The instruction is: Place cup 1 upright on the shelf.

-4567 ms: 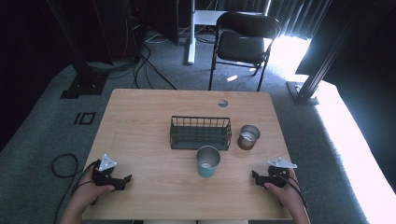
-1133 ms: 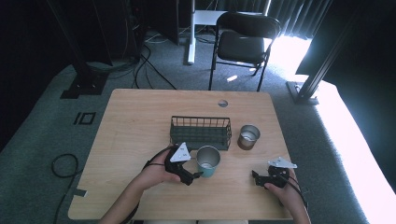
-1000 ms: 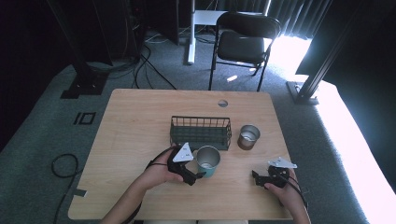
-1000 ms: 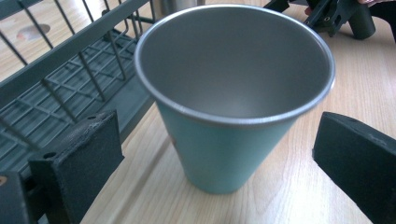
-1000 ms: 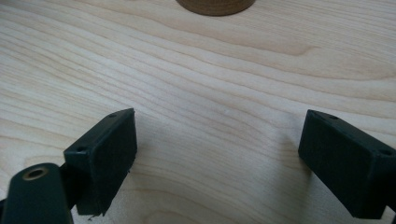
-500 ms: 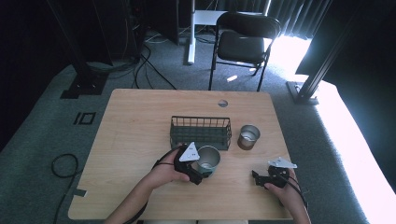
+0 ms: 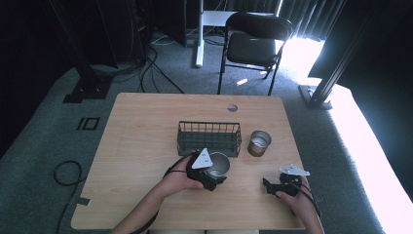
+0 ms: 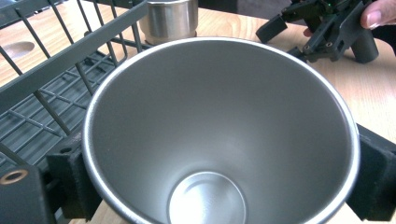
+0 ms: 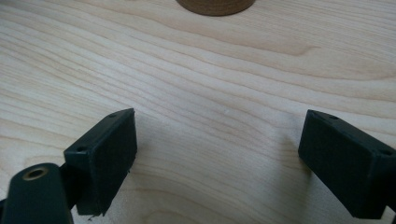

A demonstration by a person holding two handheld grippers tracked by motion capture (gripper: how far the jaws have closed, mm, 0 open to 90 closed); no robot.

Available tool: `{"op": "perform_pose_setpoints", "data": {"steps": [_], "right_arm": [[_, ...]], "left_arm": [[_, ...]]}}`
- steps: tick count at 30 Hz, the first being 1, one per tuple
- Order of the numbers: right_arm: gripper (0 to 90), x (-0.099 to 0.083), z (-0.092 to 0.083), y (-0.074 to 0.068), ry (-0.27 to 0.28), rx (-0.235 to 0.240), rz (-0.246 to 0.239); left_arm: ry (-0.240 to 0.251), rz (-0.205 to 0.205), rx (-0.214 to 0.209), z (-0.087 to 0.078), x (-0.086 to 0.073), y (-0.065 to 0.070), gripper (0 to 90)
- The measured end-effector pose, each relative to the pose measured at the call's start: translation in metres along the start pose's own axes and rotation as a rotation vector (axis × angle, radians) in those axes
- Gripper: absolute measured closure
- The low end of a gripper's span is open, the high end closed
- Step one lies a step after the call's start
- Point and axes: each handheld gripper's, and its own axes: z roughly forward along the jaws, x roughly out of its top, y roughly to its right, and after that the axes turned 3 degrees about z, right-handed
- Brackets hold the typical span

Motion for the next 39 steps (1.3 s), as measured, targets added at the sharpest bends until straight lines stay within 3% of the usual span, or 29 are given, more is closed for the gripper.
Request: {"op": "perform_pose_setpoints", "data": {"steps": [5, 14, 25, 39], "right_arm": [[11.0, 0.0, 0.0, 0.0, 0.0, 0.0, 0.0], [11.0, 0.0, 0.0, 0.0, -0.001, 0.0, 0.0], [11.0, 0.0, 0.0, 0.0, 0.0, 0.0, 0.001], [11.0, 0.0, 0.0, 0.0, 0.0, 0.0, 0.0]], "left_arm": [[-0.023, -0.017, -0.003, -0.001, 0.004, 0.001, 14.0], [-0.016, -0.009, -0.01, -0.007, 0.01, 0.002, 14.0], [0.043, -0.03, 0.004, -0.023, 0.023, -0.004, 14.0], [0.094, -0.003, 0.048, -0.05, 0.059, -0.017, 14.0]]}}
